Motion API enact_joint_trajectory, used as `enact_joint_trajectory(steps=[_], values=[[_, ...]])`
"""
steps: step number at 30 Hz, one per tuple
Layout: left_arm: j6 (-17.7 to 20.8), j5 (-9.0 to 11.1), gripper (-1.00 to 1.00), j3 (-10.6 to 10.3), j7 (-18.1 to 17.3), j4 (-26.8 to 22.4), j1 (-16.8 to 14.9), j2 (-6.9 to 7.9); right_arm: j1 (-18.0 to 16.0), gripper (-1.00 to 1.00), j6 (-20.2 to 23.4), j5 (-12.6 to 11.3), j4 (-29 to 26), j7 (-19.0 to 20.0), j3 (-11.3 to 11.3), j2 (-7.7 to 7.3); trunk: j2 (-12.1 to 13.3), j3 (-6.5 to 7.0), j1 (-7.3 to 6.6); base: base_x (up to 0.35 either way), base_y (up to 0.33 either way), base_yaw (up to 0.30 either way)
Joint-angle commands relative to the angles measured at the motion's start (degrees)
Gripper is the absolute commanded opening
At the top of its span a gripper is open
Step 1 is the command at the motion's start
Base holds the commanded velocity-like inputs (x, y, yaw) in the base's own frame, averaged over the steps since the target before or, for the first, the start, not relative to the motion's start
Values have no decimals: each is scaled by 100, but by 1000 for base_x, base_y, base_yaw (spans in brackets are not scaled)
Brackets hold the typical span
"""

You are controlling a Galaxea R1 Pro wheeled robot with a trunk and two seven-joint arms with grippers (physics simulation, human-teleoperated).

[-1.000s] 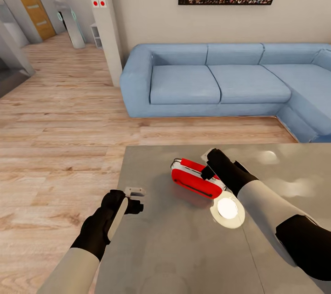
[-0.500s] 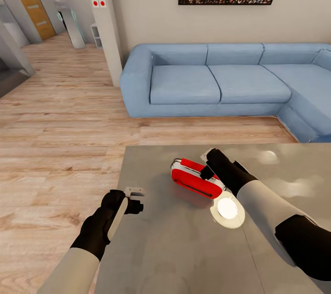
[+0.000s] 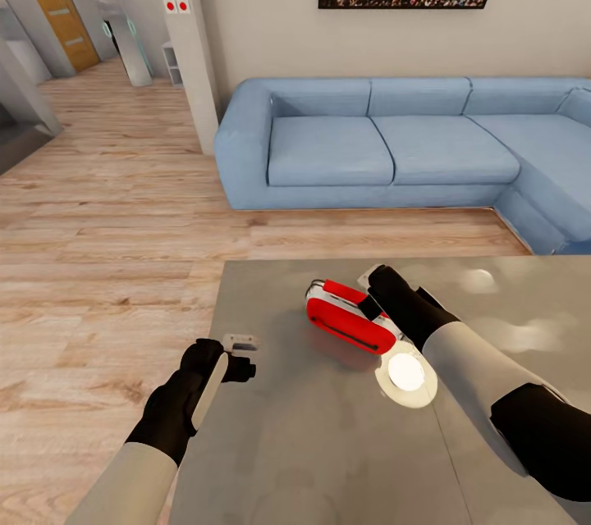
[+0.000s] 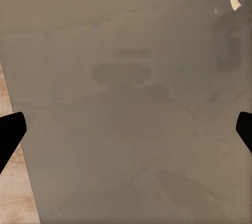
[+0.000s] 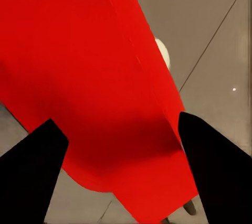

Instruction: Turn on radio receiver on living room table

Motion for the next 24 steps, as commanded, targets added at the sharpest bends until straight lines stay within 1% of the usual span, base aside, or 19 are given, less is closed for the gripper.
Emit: enact_joint_trajectory(steps=[1,24], values=[[0,0,100,0,0,0,0,0,1,-100,5,-40,-1,0,-3,-1,0,0,0,0,0,0],[0,0,100,0,0,7,0,0,1,-100,5,-32,-1,3,-4,-13,0,0,0,0,0,0]])
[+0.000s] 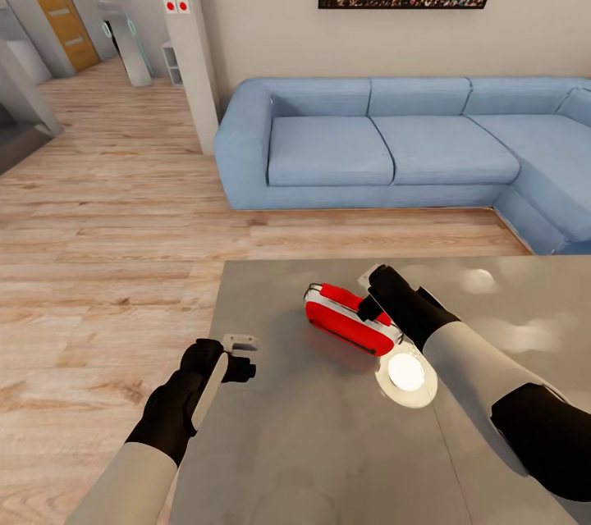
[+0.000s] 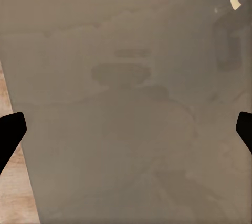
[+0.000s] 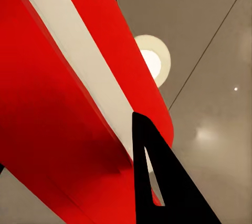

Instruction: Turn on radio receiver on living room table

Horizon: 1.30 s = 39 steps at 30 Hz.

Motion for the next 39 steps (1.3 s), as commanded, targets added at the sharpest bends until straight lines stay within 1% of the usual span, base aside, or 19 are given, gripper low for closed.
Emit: enact_joint_trajectory(steps=[1,9,17,24,39], values=[[0,0,100,0,0,0,0,0,1,-100,1,-2,1,0,-5,-1,0,0,0,0,0,0],[0,0,100,0,0,-6,0,0,1,-100,1,-2,1,9,-5,-1,0,0,0,0,0,0],[0,0,100,0,0,-5,0,0,0,-100,1,12,1,215,-5,-1,0,0,0,0,0,0],[0,0,100,0,0,0,0,0,1,-100,1,15,1,262,-5,-1,0,8,0,0,0,0],[0,0,100,0,0,2,0,0,1,-100,1,16,1,267,-13,-10,0,107,0,0,0,0]])
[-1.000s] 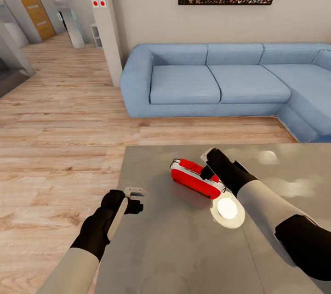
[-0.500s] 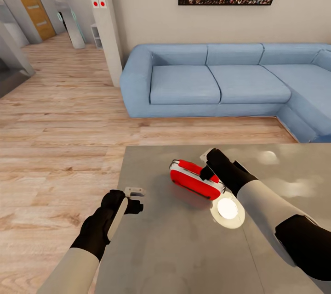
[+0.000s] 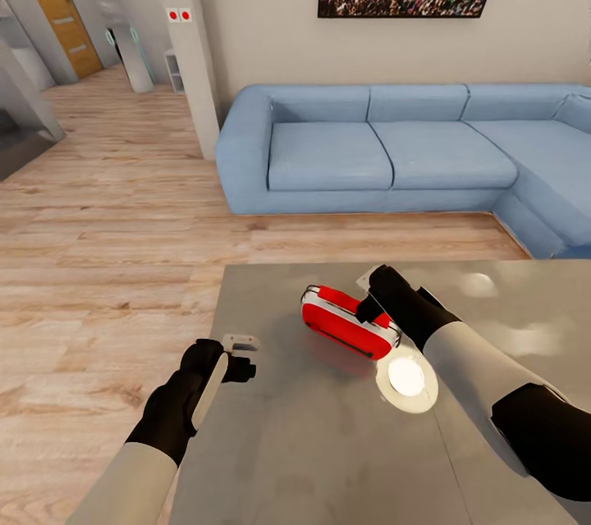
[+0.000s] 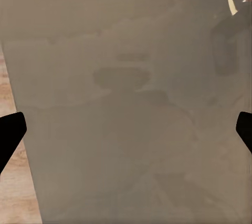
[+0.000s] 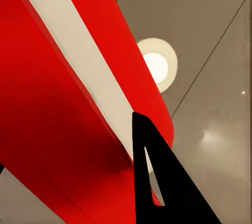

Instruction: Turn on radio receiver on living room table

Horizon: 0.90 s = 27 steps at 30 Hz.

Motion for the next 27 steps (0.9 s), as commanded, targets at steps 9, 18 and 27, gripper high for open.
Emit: enact_joint_trajectory(steps=[9,18,27], values=[[0,0,100,0,0,0,0,0,-1,-100,0,1,-1,-1,-5,0,0,83,0,0,0,0],[0,0,100,0,0,0,0,0,-1,-100,0,1,-1,-1,-5,-8,0,165,0,0,0,0],[0,0,100,0,0,0,0,0,-1,-100,0,1,-1,-1,-5,-2,0,248,0,0,0,0]])
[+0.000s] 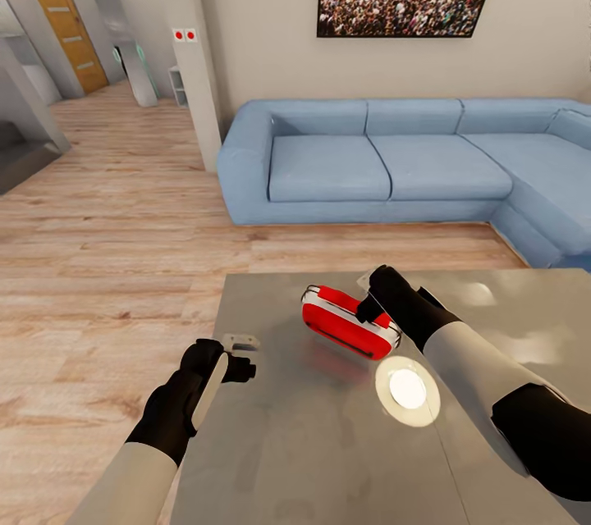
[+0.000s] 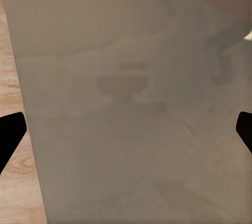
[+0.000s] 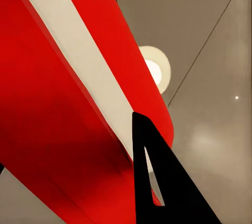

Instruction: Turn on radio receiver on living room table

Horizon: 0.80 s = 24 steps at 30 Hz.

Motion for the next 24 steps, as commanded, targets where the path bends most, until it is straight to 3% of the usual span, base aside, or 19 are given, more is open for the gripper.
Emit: enact_joint_trajectory(steps=[1,17,24], values=[[0,0,100,0,0,0,0,0,-1,-100,-2,10,-1,-3,-3,0,0,10,0,0,0,0],[0,0,100,0,-2,47,2,0,-1,-100,-2,4,1,5,-8,-6,0,157,0,0,0,0],[0,0,100,0,-8,101,2,2,-1,-100,-2,2,7,11,-123,-9,0,221,0,0,0,0]])
